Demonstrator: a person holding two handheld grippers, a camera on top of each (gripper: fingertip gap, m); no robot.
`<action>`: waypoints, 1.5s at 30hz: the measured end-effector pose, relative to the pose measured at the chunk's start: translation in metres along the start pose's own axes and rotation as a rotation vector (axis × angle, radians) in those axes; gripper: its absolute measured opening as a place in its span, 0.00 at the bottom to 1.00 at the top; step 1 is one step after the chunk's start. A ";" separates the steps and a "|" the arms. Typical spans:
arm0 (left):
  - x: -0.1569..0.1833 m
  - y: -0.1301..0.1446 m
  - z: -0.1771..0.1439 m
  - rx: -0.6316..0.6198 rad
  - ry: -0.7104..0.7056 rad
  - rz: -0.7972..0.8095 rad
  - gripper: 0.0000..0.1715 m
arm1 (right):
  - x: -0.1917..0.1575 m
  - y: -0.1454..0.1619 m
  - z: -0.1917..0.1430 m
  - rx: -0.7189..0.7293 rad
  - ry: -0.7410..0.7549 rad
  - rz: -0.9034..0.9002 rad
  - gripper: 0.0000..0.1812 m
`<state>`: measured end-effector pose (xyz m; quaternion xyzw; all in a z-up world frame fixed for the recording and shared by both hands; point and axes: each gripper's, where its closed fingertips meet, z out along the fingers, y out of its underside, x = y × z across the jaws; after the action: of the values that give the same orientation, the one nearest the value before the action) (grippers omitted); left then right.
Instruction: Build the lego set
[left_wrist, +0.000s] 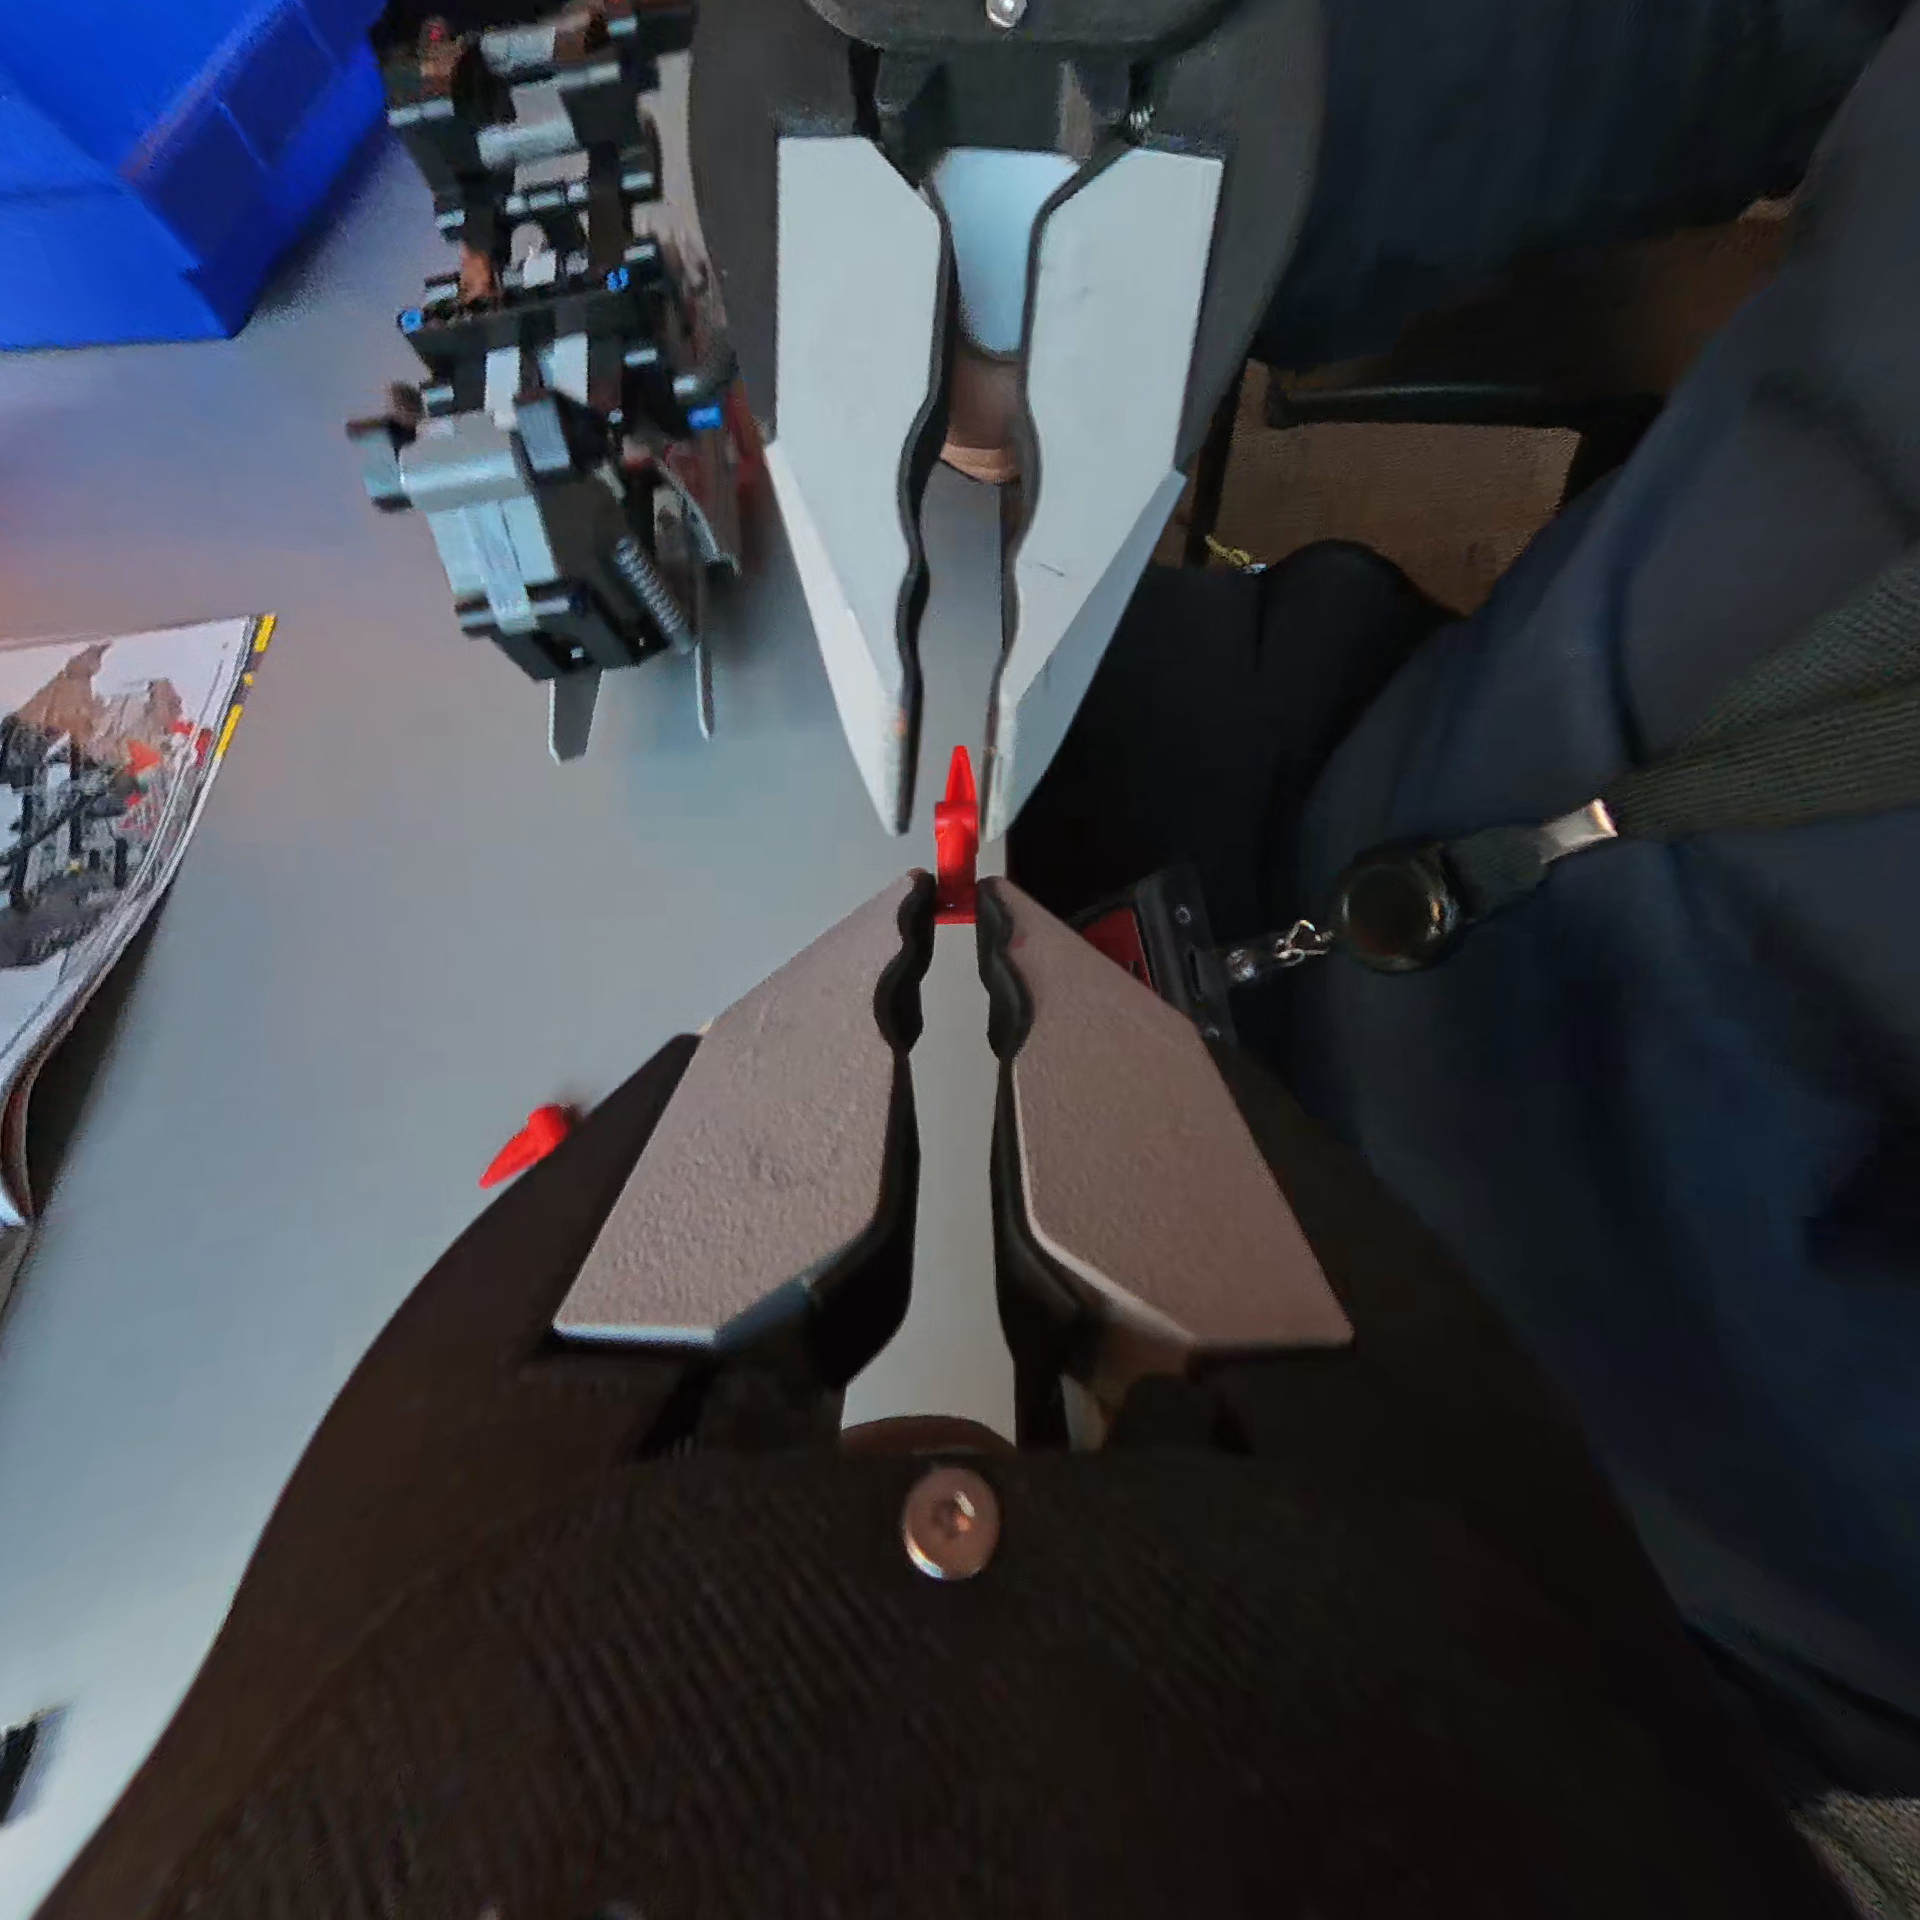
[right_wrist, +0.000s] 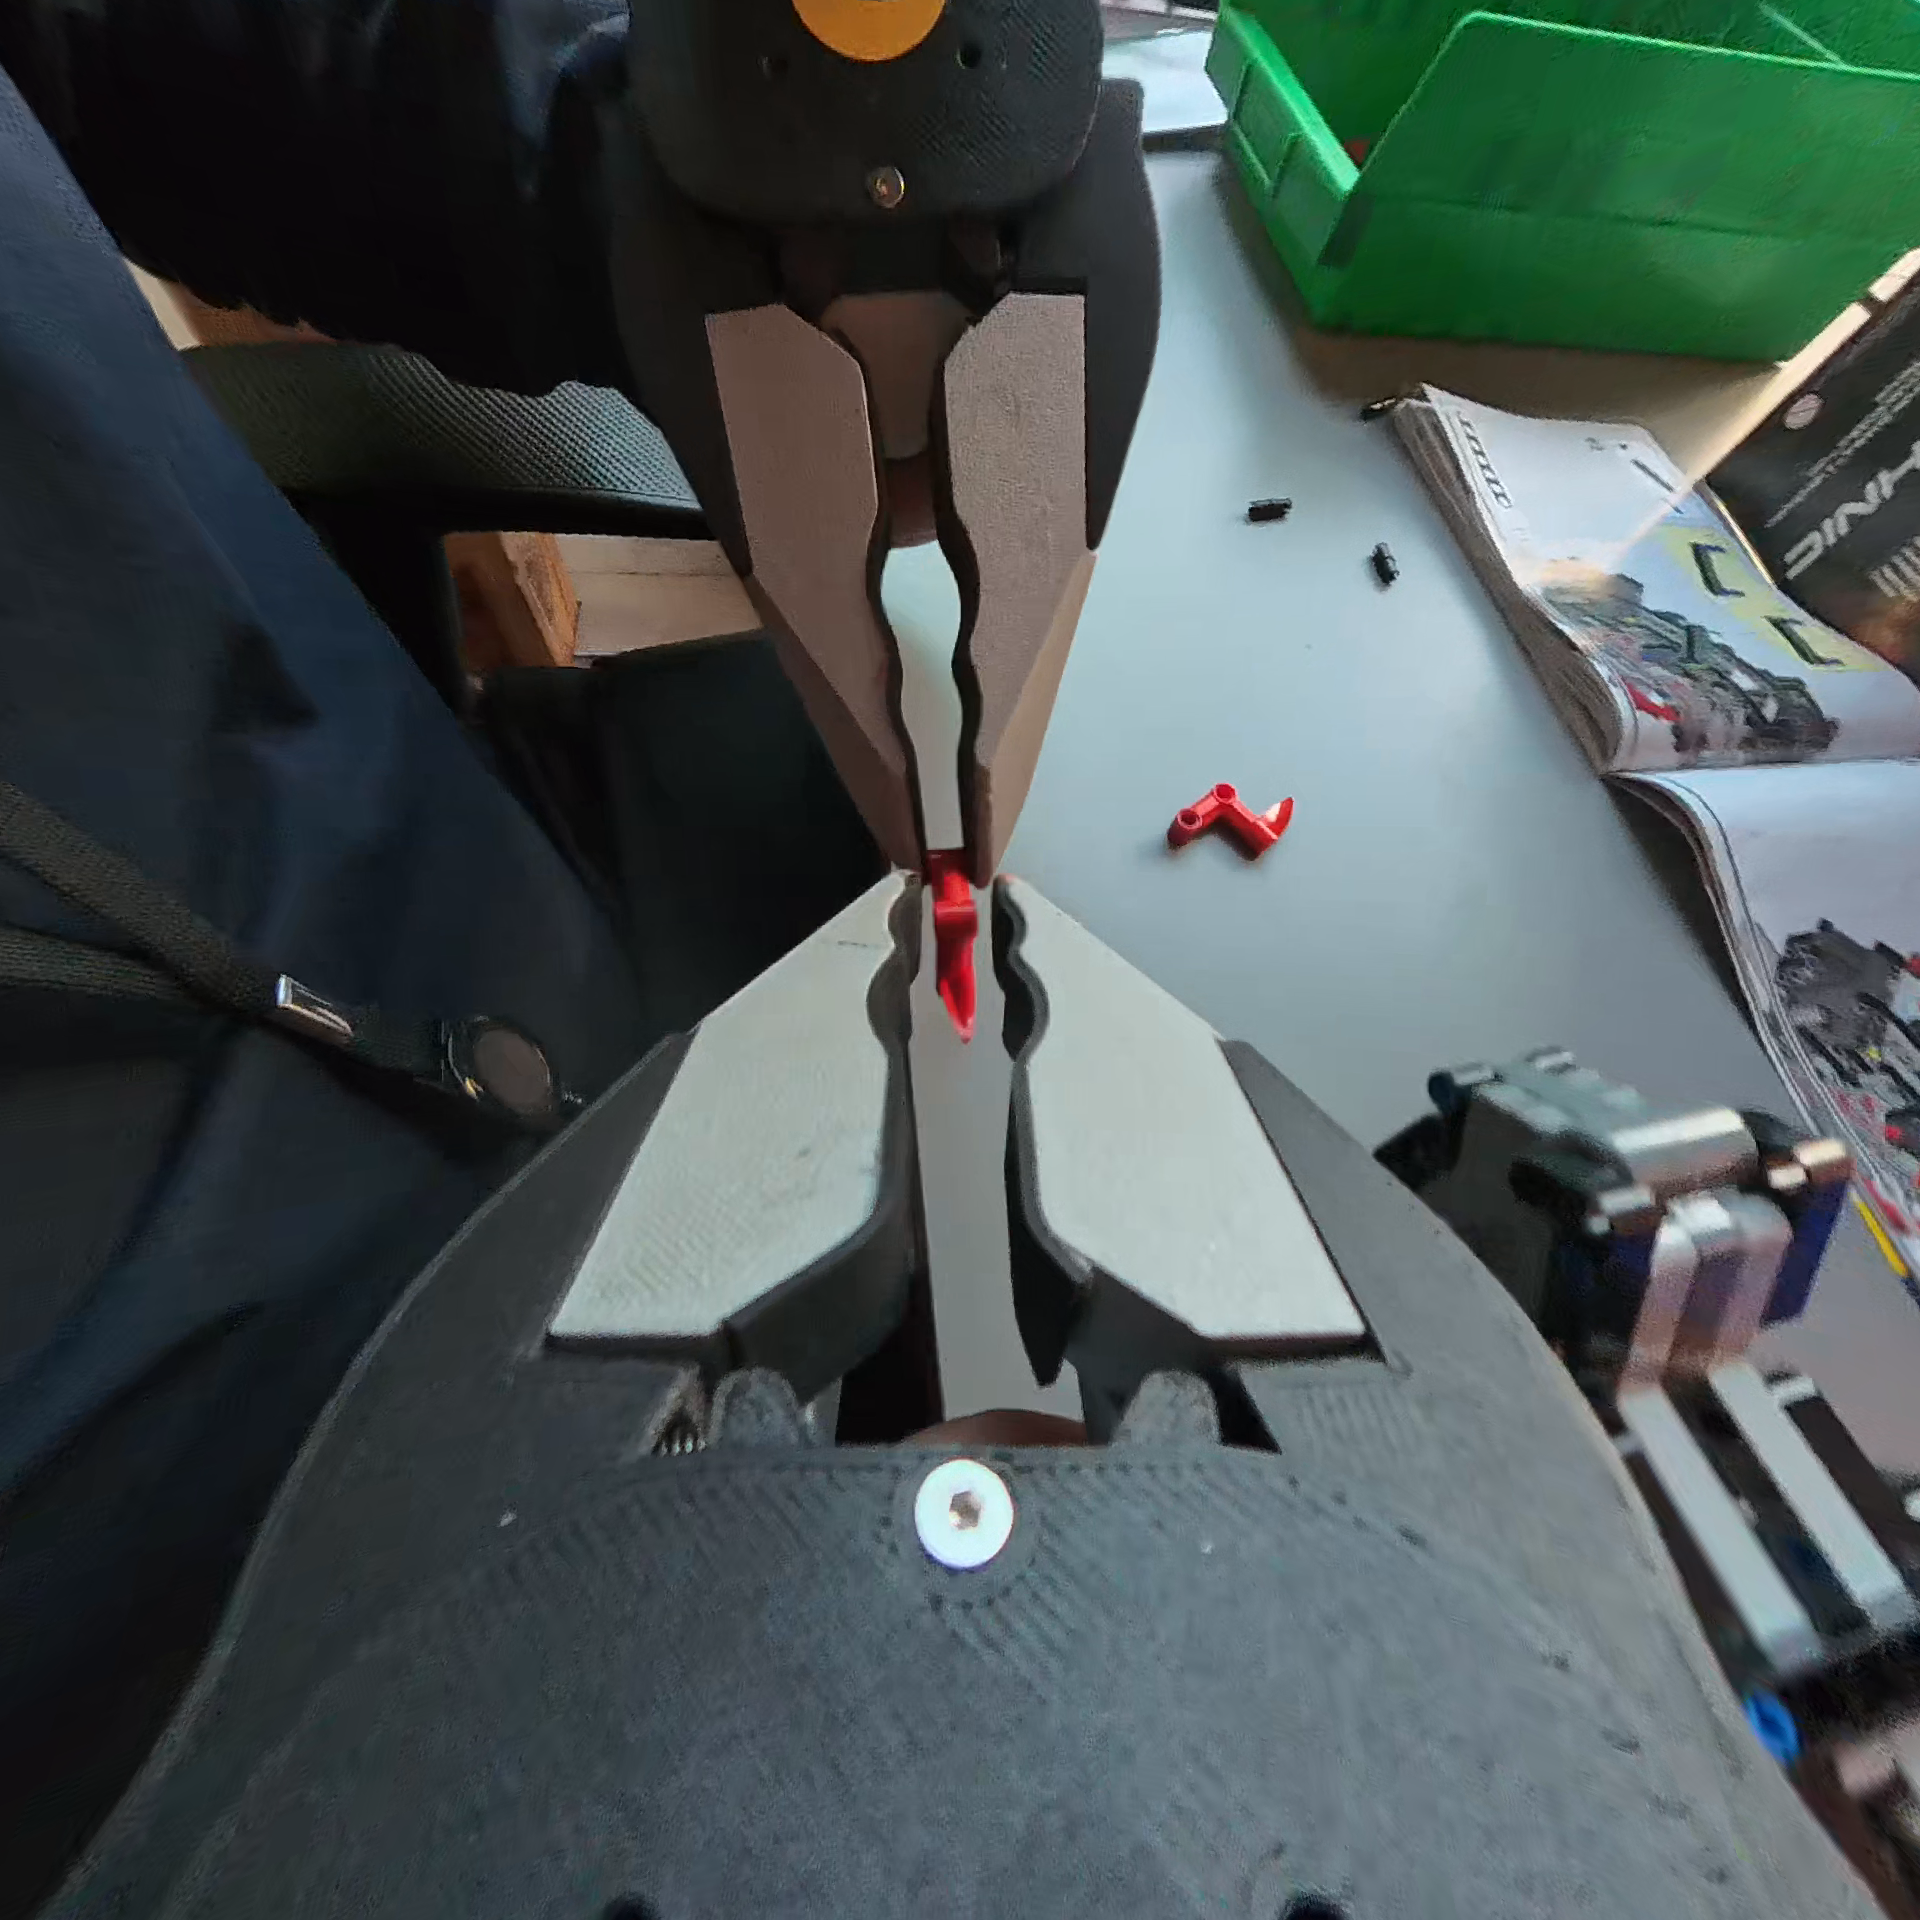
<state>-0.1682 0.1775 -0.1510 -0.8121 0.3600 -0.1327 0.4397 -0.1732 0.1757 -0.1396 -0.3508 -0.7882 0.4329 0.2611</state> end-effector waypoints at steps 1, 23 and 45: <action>0.000 -0.005 0.002 0.006 0.000 0.006 0.03 | -0.001 0.002 -0.005 -0.002 0.016 0.008 0.06; -0.080 -0.090 0.052 -0.079 -0.163 0.092 0.26 | 0.055 0.072 -0.119 0.061 0.328 0.226 0.02; -0.098 -0.040 0.089 -0.513 0.230 0.230 0.30 | 0.071 0.074 -0.103 0.052 0.338 0.104 0.03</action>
<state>-0.1714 0.3160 -0.1603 -0.8302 0.5187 -0.0778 0.1889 -0.1191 0.3108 -0.1454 -0.4521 -0.7023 0.4011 0.3762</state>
